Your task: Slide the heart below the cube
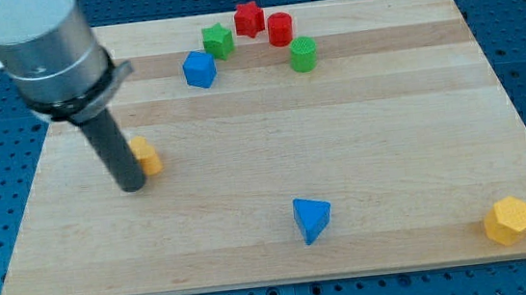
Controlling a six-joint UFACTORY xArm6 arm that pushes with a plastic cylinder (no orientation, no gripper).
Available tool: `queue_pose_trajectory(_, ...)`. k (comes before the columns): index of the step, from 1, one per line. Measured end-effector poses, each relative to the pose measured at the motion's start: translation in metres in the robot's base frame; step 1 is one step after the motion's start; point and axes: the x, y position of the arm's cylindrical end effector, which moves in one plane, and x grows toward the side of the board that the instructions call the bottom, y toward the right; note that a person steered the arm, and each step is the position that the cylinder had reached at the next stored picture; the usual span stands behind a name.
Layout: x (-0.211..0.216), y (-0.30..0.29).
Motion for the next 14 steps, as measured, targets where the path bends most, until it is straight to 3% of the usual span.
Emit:
queue_pose_trajectory(1,-0.009,0.022)
queue_pose_trajectory(2,-0.026,0.003)
queue_pose_trajectory(3,0.006,-0.011)
queue_pose_trajectory(4,-0.003,-0.034)
queue_pose_trajectory(6,-0.053,-0.032)
queue_pose_trajectory(8,-0.066,0.034)
queue_pose_trajectory(10,-0.054,0.035)
queue_pose_trajectory(12,-0.081,0.036)
queue_pose_trajectory(14,-0.077,0.05)
